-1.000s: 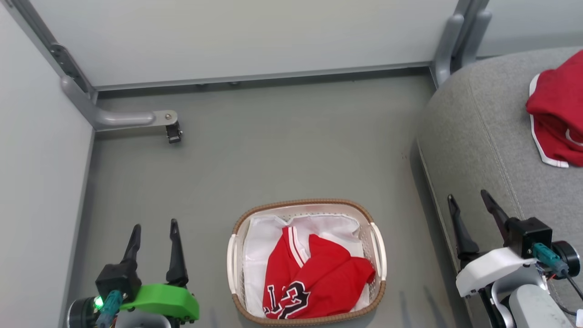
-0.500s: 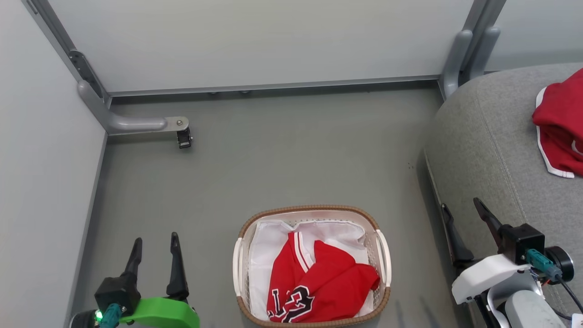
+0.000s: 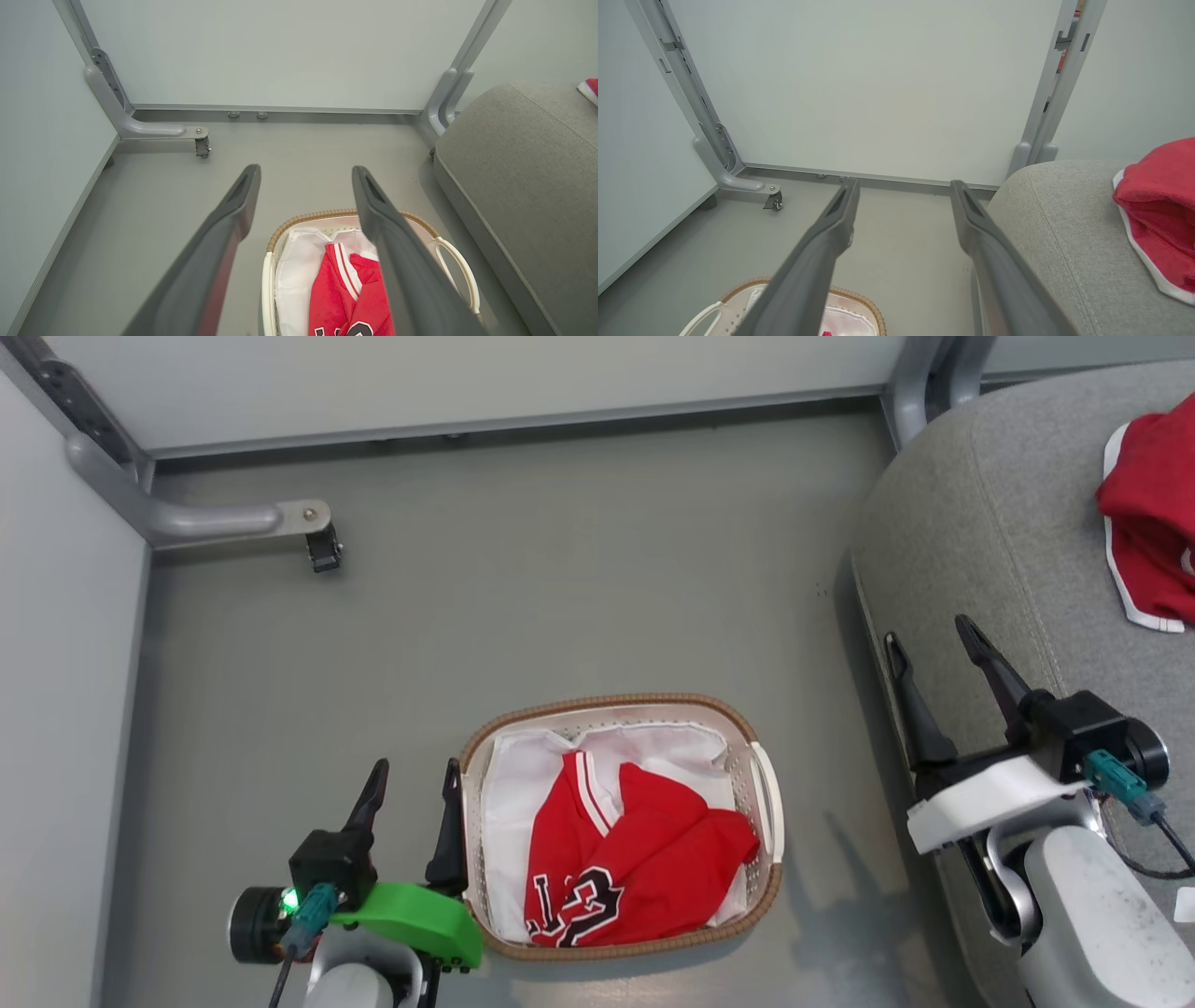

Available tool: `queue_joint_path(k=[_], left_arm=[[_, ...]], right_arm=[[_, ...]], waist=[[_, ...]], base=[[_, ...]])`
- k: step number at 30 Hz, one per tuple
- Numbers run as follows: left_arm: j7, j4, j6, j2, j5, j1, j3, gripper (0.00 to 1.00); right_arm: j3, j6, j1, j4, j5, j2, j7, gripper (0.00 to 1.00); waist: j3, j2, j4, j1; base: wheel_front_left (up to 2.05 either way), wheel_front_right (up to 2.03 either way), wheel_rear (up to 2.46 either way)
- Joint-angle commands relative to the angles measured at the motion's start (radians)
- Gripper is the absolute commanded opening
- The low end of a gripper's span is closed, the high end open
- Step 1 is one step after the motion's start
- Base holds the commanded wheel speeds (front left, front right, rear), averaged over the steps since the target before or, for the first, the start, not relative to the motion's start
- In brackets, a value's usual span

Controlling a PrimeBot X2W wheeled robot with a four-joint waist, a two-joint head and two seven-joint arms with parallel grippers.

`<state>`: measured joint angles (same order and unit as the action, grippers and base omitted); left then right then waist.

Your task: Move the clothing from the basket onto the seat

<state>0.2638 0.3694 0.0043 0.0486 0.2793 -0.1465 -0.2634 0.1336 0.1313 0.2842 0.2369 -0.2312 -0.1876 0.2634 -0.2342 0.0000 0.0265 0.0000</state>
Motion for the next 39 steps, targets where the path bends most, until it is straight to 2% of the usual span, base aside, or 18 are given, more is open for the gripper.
queue_joint_path(k=[1, 9, 20, 35, 39], left_arm=[[0.001, 0.011, 0.003, 0.004, 0.004, -0.034, -0.012, 1.00], [0.001, 0.107, 0.005, 0.004, 0.002, -0.174, -0.103, 1.00], [0.001, 0.374, -0.012, 0.006, -0.021, -0.390, -0.214, 1.00], [-0.025, 0.821, -0.057, 0.006, -0.009, -0.632, -0.306, 1.00], [-0.093, 0.885, -0.047, 0.007, -0.007, -0.670, -0.313, 1.00]], right_arm=[[0.006, -0.001, 0.025, -0.013, -0.010, -0.007, 0.002, 1.00], [0.046, -0.001, 0.134, -0.087, -0.039, -0.006, 0.002, 1.00], [0.086, -0.001, 0.241, -0.164, -0.066, 0.024, 0.002, 1.00], [0.101, -0.001, 0.275, -0.193, -0.078, 0.078, 0.002, 1.00], [0.094, -0.001, 0.275, -0.197, -0.080, 0.087, 0.002, 1.00]], waist=[[-0.088, 0.0000, -0.054, 0.0000], [-0.243, 0.0000, -0.135, 0.0000], [-0.424, 0.0000, -0.251, 0.0000], [-0.569, 0.0000, -0.358, 0.0000], [-0.599, 0.0000, -0.363, 0.0000]], base=[[0.00, 0.00, 0.00], [0.00, 0.00, 0.00], [0.00, 0.00, 0.00], [0.00, 0.00, 0.00], [0.00, 0.00, 0.00]])
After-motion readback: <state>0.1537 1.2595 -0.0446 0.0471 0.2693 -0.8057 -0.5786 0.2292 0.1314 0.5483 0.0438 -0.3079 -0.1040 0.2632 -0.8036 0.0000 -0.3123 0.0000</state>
